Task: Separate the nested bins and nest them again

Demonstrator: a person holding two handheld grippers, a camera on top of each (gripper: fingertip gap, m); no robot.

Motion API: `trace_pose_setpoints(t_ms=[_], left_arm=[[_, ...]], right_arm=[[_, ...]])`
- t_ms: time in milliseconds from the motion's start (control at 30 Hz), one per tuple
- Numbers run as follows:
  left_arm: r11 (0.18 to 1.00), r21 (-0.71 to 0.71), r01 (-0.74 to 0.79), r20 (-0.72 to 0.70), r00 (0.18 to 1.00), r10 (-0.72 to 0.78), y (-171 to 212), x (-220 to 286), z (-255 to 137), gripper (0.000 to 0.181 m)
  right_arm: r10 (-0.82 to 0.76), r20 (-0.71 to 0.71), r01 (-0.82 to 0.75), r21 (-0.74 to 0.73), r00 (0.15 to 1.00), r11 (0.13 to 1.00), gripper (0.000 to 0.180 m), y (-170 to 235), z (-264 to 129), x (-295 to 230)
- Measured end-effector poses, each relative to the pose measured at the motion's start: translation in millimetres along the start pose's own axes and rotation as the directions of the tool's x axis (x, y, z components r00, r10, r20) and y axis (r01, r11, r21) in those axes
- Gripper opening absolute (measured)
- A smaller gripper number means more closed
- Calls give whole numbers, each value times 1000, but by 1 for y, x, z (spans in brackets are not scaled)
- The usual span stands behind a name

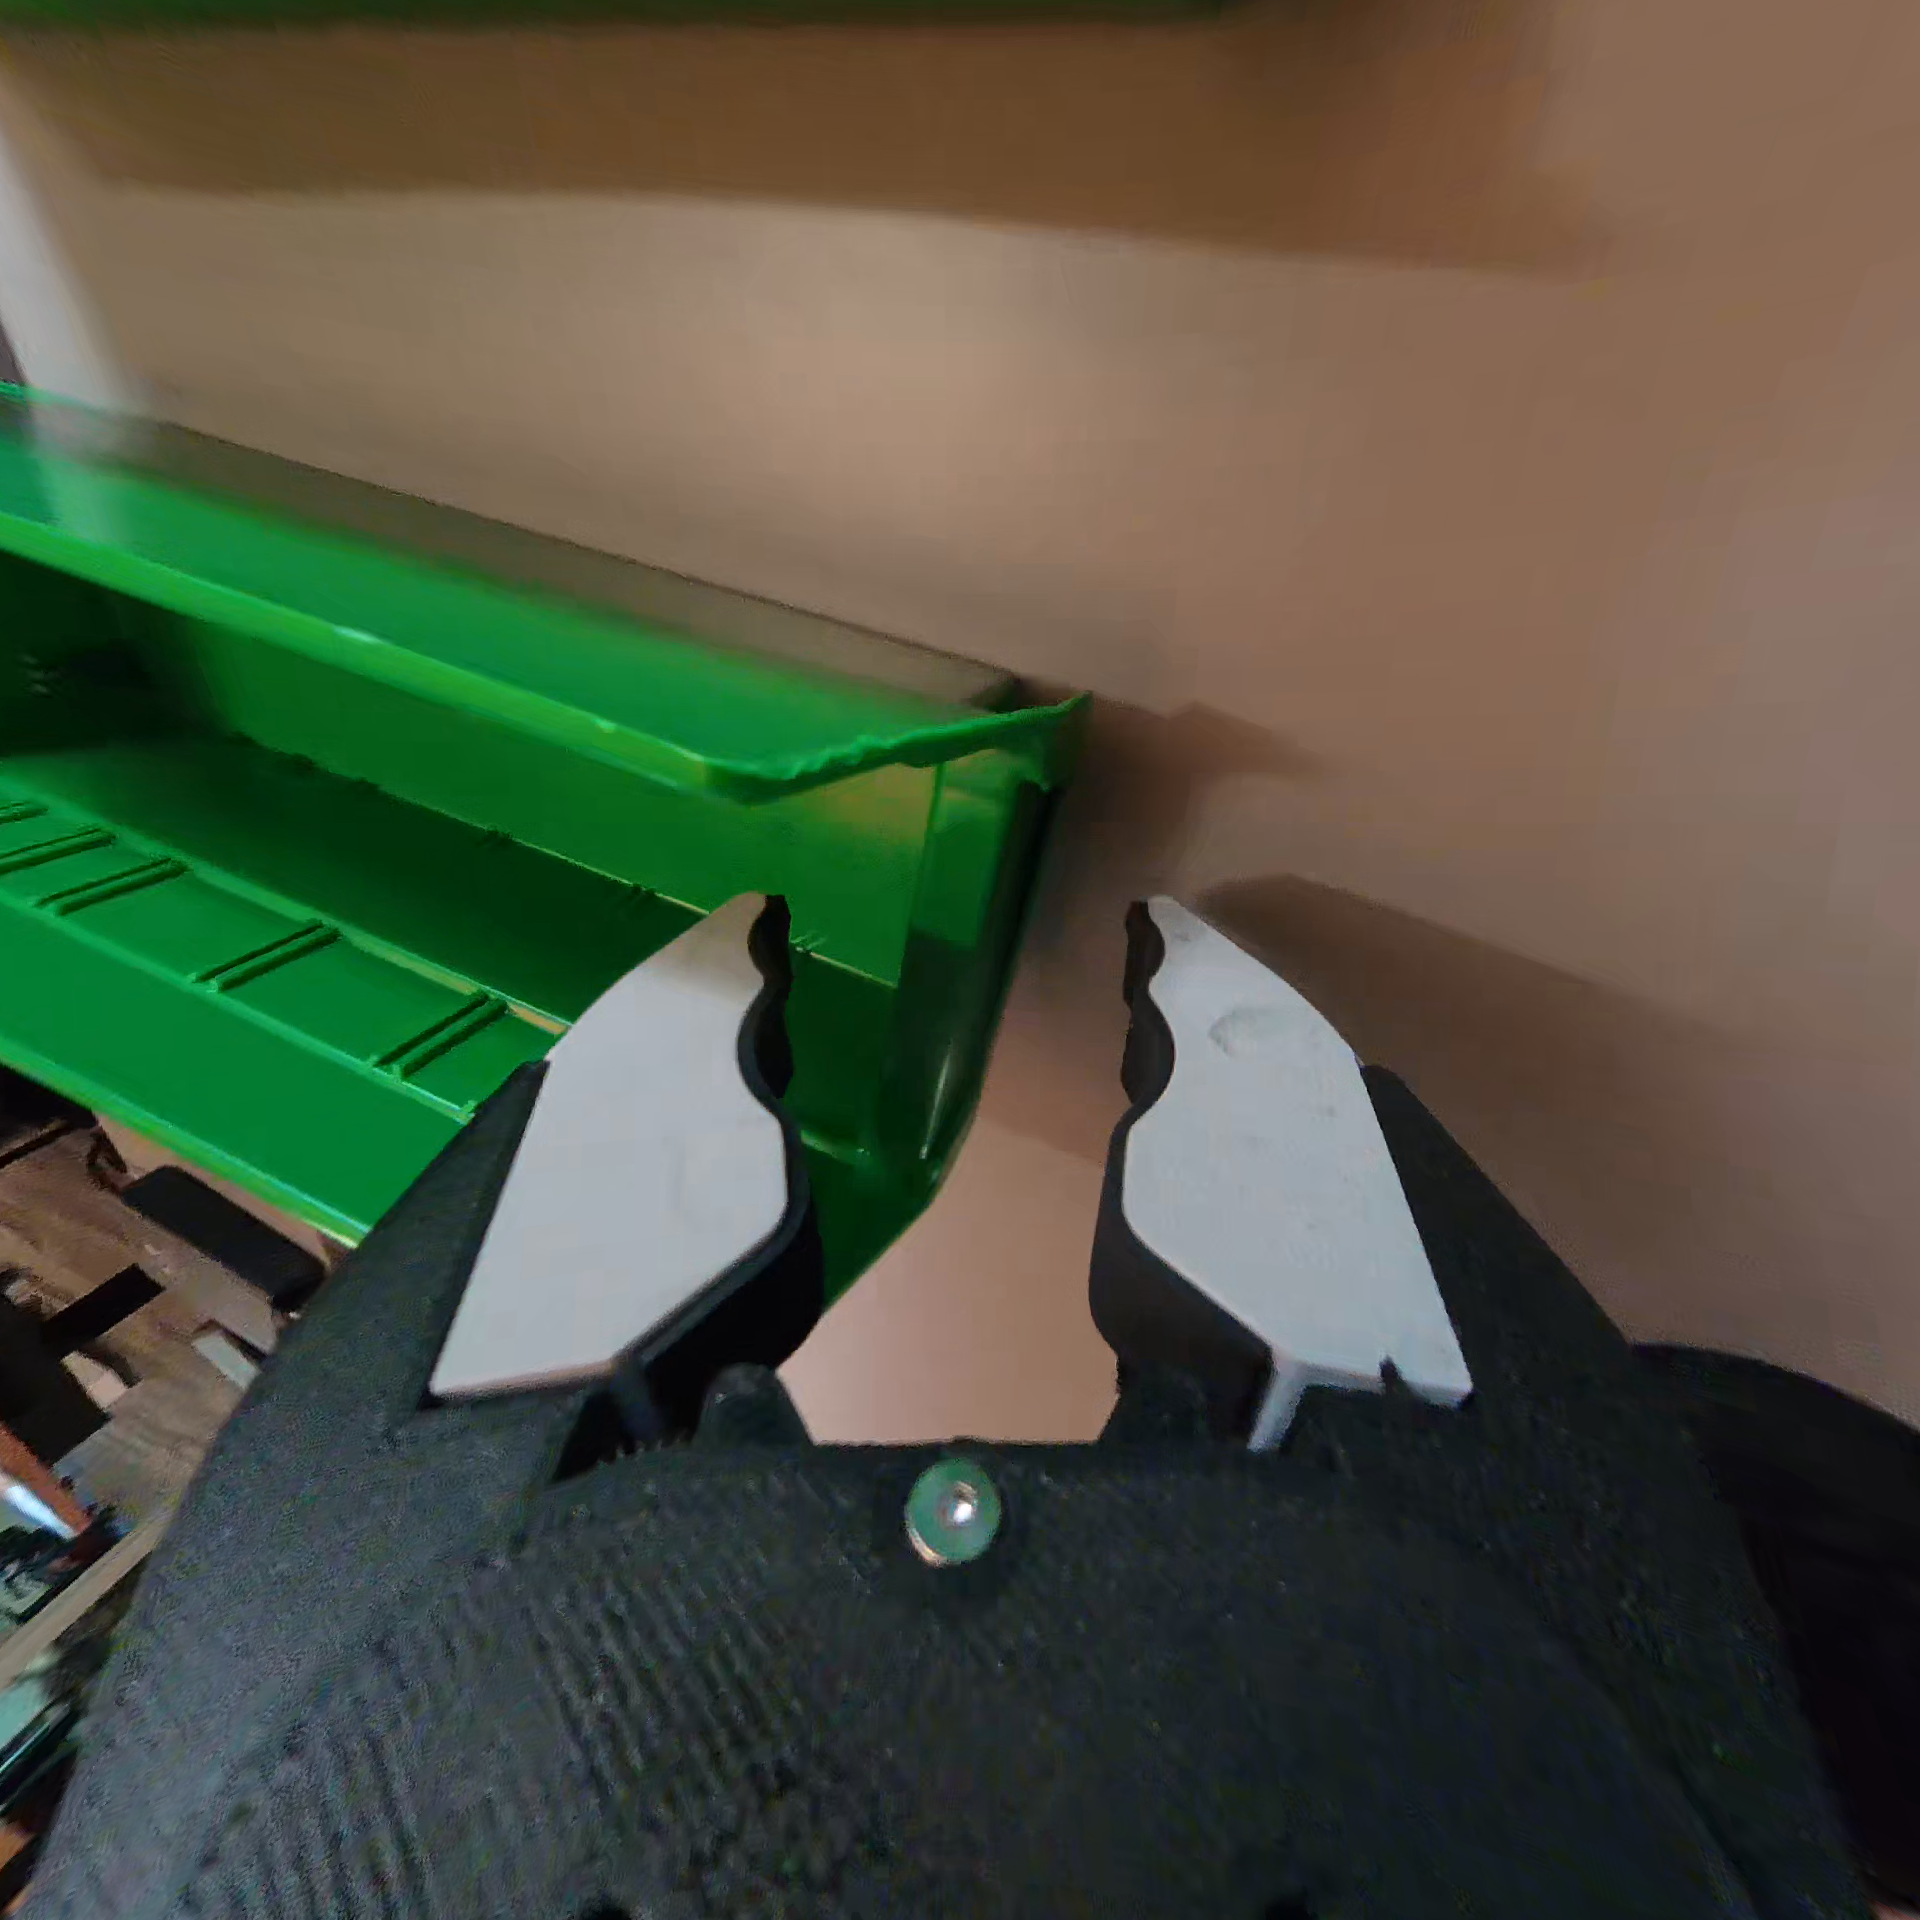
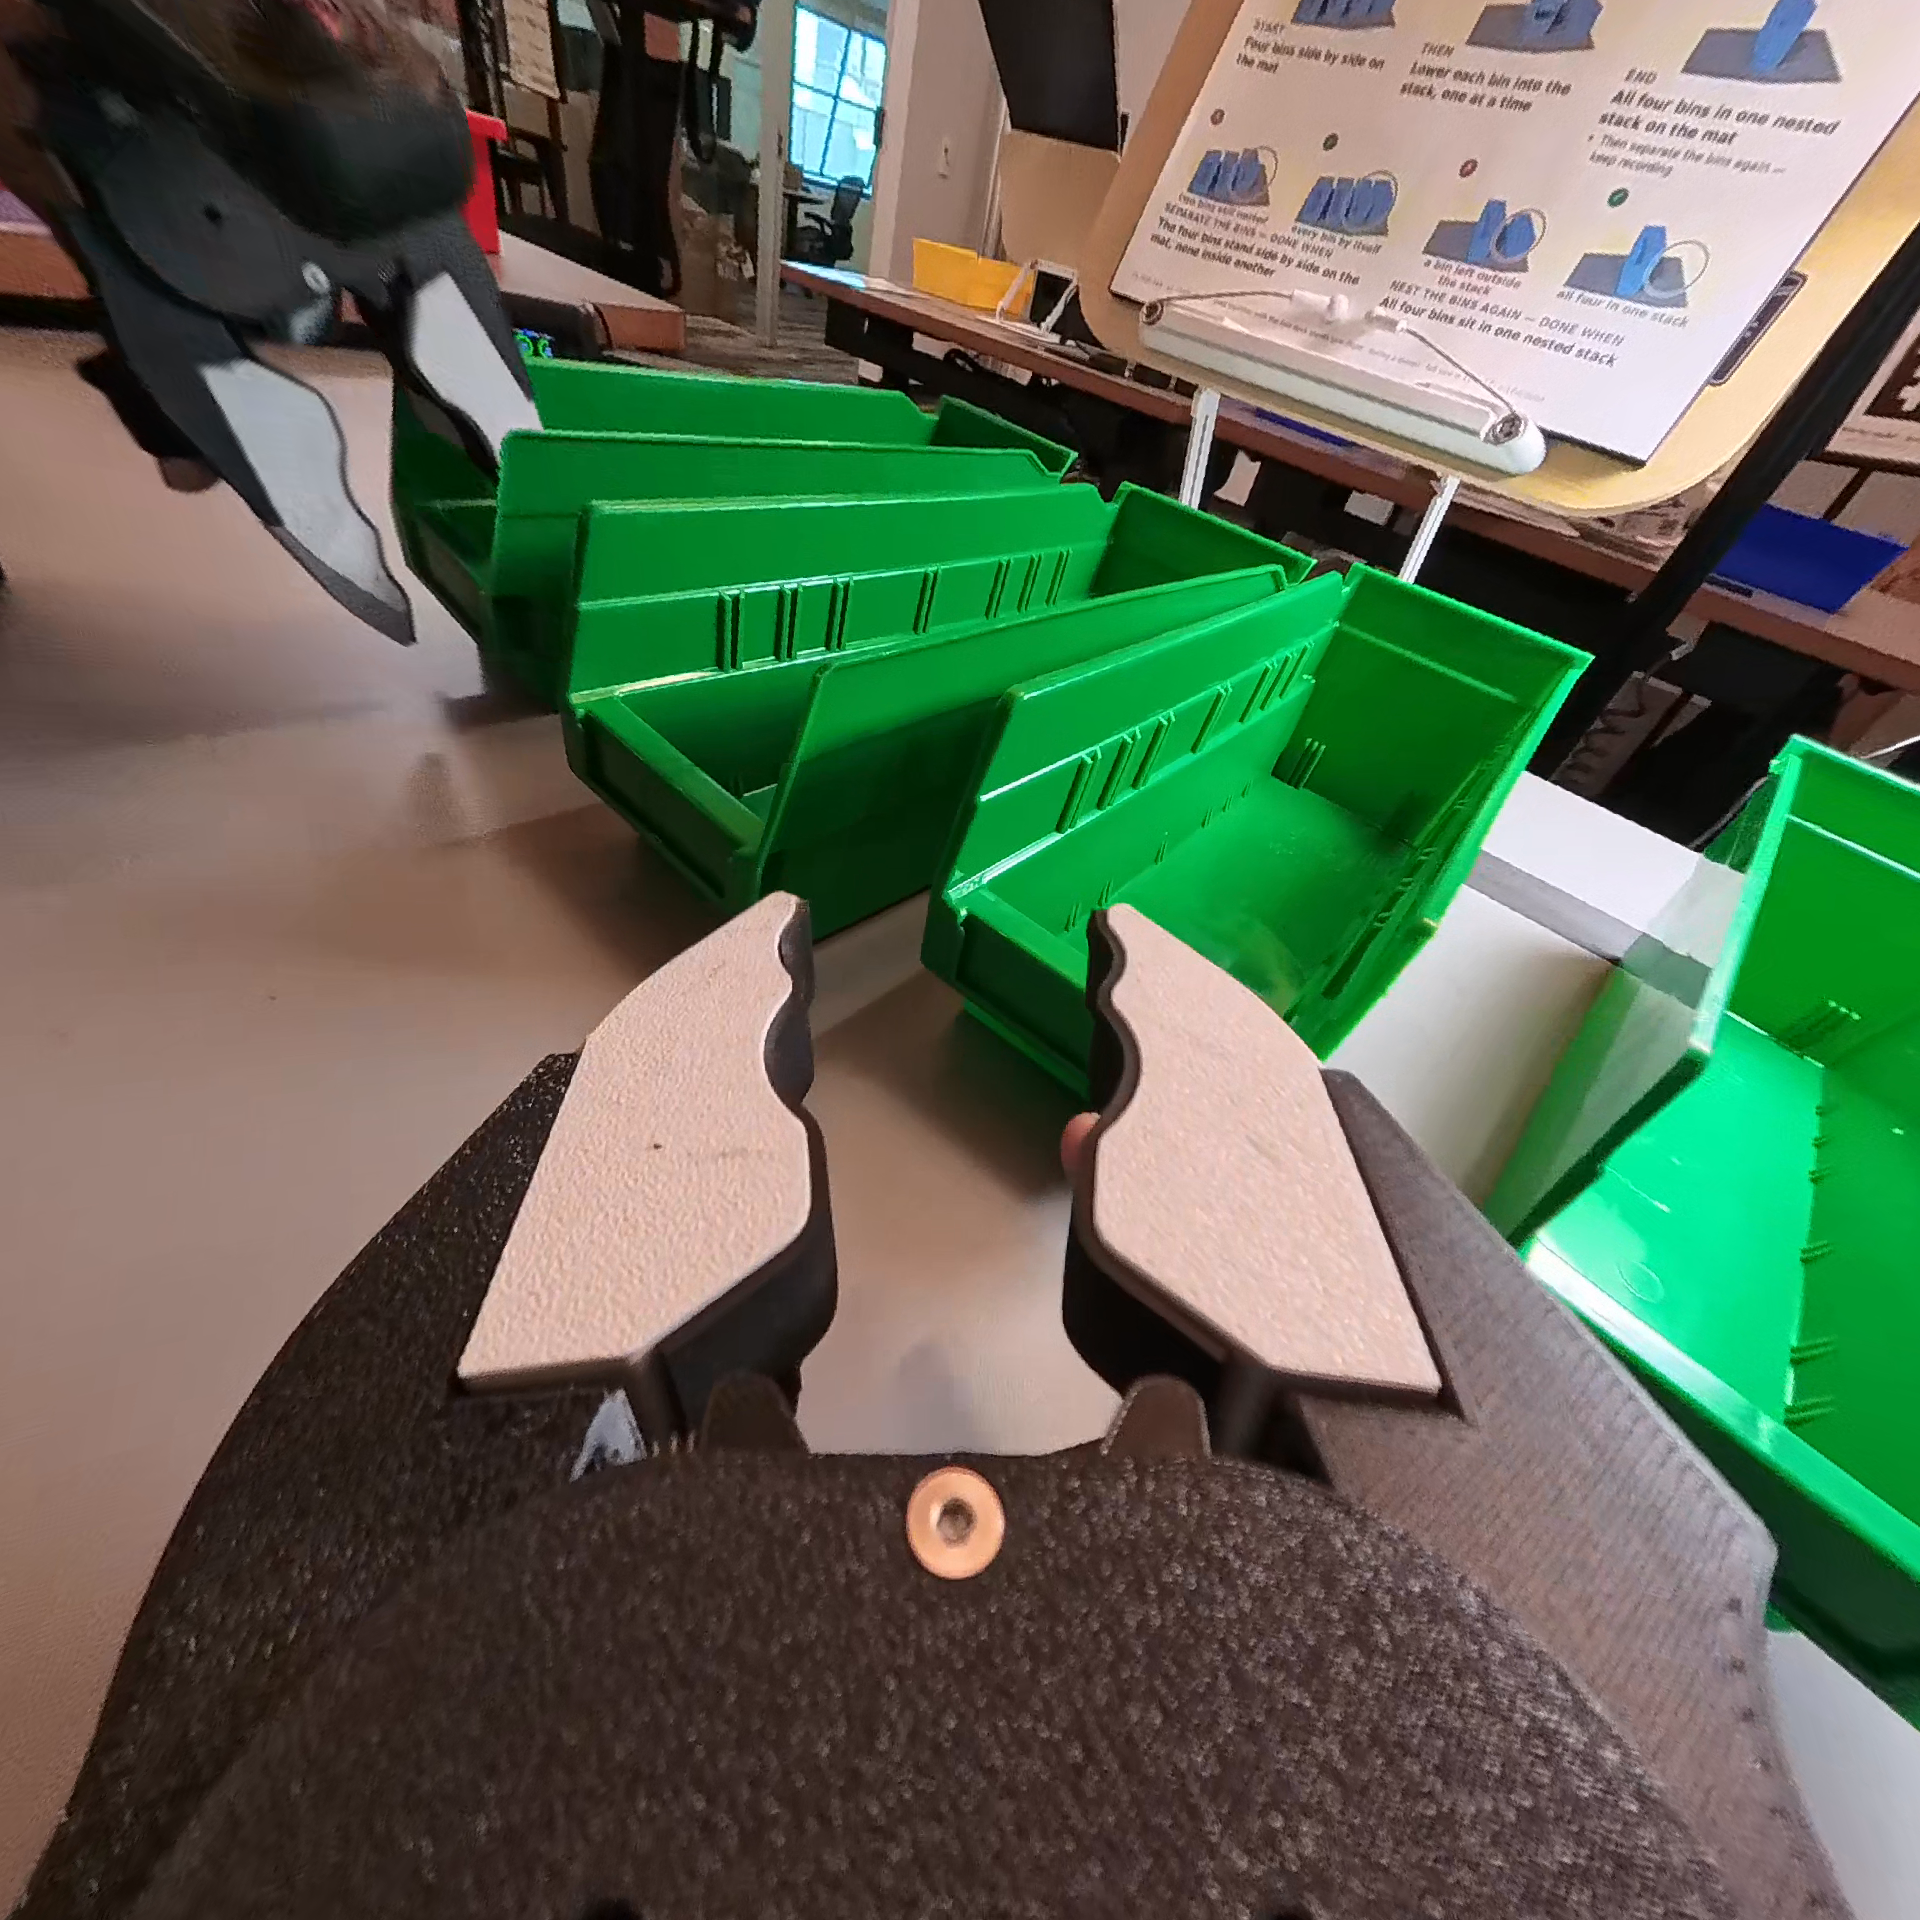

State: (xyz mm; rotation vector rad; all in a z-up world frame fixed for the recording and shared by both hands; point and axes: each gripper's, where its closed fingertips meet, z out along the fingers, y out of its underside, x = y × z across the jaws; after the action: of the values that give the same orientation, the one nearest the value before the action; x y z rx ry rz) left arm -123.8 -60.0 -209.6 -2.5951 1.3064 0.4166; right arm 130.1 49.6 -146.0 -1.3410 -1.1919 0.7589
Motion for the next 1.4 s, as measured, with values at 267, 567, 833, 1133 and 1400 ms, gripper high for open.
trace_pose_setpoints(t_ms=[267, 567, 833, 1133, 1400], left_arm=[[994, -70, -86, 35, 995, 89, 6, 2, 18, 27], [995, 80, -57, 211, 977, 39, -11, -19, -48, 30], [980, 136, -147, 331, 939, 95, -65, -35, -119, 30], [976, 119, -183, 272, 951, 145, -144, -13, -128, 30], [987, -17, -157, 262, 952, 156, -162, -10, -101, 29]], right_arm=[[-8, -2, 9, 26, 1000, 1000, 46, -6, -8, 1], [-18, 2, 18, 9, 1000, 1000, 44, -2, -5, -2], [-31, -19, 31, 14, 999, 999, 47, -5, -6, -1], [29, -231, -24, 24, 973, 999, 65, -10, -18, 41], [19, -260, -13, 25, 965, 1000, 66, -13, -25, 49]])
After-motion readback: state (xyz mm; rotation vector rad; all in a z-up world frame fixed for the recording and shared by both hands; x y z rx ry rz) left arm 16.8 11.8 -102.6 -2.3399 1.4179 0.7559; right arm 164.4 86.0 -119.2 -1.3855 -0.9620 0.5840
